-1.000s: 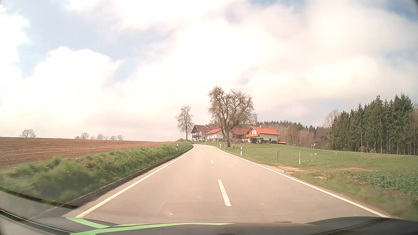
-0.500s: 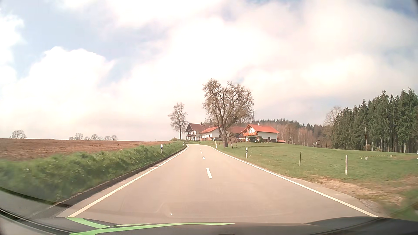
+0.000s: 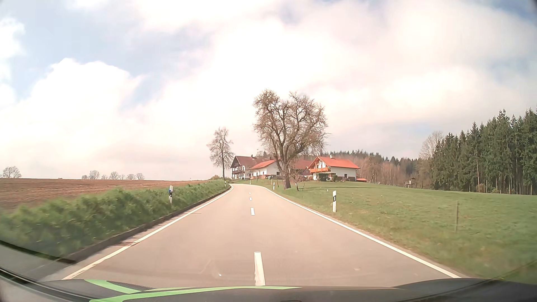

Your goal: Follow the waypoints while adhering to traffic rules and regulations

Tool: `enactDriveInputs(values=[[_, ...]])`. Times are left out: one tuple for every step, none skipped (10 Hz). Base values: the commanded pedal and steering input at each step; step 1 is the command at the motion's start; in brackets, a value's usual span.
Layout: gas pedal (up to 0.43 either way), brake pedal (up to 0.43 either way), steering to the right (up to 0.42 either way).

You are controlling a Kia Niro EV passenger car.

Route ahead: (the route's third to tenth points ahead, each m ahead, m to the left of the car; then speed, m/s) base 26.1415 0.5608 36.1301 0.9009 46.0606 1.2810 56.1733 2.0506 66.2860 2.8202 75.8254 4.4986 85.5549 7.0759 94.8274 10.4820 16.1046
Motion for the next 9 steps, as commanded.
enactDriveInputs(values=[[0.469, 0.000, 0.003], [0.469, 0.000, 0.002], [0.469, 0.000, 0.001], [0.469, 0.000, -0.001], [0.469, 0.000, -0.001], [0.469, 0.000, -0.003], [0.469, 0.000, -0.004], [0.469, 0.000, -0.006], [0.461, 0.000, -0.008]])
